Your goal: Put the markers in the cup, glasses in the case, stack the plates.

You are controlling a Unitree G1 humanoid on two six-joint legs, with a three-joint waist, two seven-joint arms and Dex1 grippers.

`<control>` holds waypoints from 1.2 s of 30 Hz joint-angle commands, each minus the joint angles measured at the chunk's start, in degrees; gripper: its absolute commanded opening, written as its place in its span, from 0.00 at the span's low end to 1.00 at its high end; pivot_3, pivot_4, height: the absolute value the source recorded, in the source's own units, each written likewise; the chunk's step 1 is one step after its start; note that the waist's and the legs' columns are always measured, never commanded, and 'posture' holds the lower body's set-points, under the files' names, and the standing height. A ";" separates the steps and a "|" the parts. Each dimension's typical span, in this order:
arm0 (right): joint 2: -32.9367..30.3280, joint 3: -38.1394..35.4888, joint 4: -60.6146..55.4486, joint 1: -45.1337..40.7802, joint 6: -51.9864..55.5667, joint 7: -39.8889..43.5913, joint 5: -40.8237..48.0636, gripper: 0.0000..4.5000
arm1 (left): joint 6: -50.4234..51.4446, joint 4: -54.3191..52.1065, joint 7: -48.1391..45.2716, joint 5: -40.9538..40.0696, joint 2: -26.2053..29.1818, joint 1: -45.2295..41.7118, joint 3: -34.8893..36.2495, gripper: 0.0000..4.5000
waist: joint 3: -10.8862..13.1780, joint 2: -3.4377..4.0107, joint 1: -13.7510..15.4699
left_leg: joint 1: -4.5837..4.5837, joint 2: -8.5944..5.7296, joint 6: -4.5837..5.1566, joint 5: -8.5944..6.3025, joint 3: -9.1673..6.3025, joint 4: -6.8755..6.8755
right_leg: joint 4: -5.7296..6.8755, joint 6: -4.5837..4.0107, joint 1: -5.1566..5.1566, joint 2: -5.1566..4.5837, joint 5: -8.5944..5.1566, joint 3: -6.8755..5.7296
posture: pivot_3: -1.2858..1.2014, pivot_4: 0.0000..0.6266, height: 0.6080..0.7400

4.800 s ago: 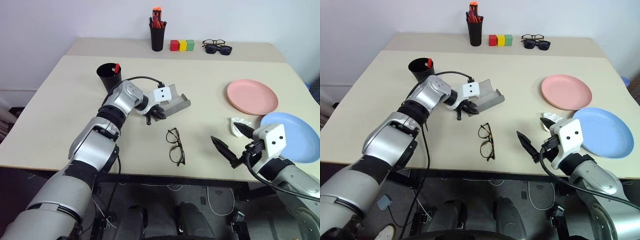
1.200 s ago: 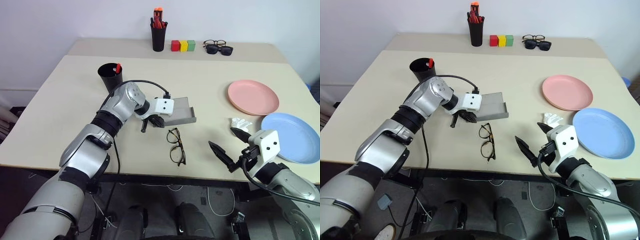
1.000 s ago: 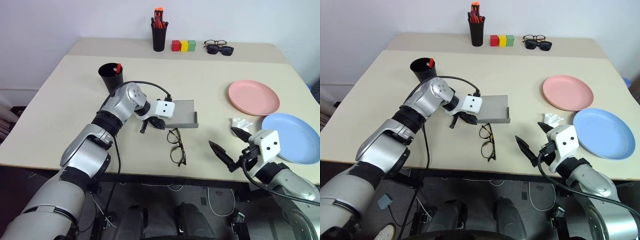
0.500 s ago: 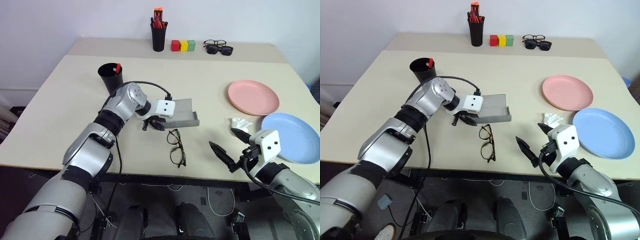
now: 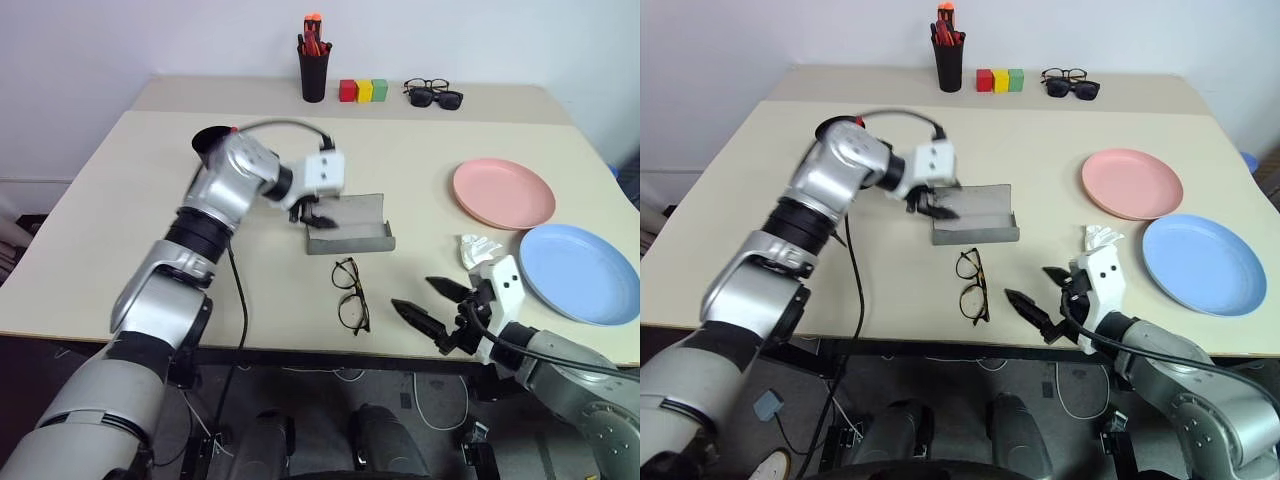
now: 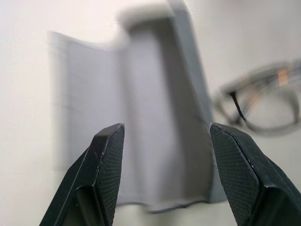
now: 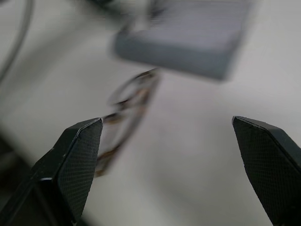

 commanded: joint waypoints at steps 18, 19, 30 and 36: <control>3.75 11.07 25.87 -26.60 16.53 2.81 11.34 1.00 | 2.79 -37.37 12.19 -16.52 13.00 43.18 16.85 0.65 | -0.09 0.13 0.10 | -0.01 -0.04 0.04 -0.03 -0.06 -0.01 | -0.18 0.05 0.01 -0.11 0.13 0.02 | 0.52 0.24 1.00; 3.49 11.28 26.50 -27.07 16.90 3.36 10.96 1.00 | 3.04 -37.73 12.40 -16.78 13.39 43.42 16.90 0.65 | -0.09 0.13 -0.02 | -0.01 -0.03 0.04 -0.03 -0.06 -0.03 | -0.17 0.05 -0.01 -0.10 0.13 0.03 | 0.52 0.24 1.00; 2.17 13.65 30.72 -29.81 18.44 8.50 7.87 1.00 | 8.24 -43.51 15.76 -19.83 14.37 45.72 17.54 0.65 | -0.09 0.13 0.13 | -0.03 -0.01 0.05 -0.03 -0.06 -0.04 | -0.17 0.04 -0.04 -0.10 0.14 0.03 | 0.52 0.24 1.00; 3.56 15.80 34.14 -32.09 17.86 10.92 5.32 1.00 | 10.23 -46.14 17.40 -21.11 15.19 47.22 18.30 0.65 | -0.09 0.14 -0.01 | -0.03 0.00 0.04 -0.03 -0.06 -0.05 | -0.17 0.04 -0.07 -0.09 0.14 0.04 | 0.52 0.24 1.00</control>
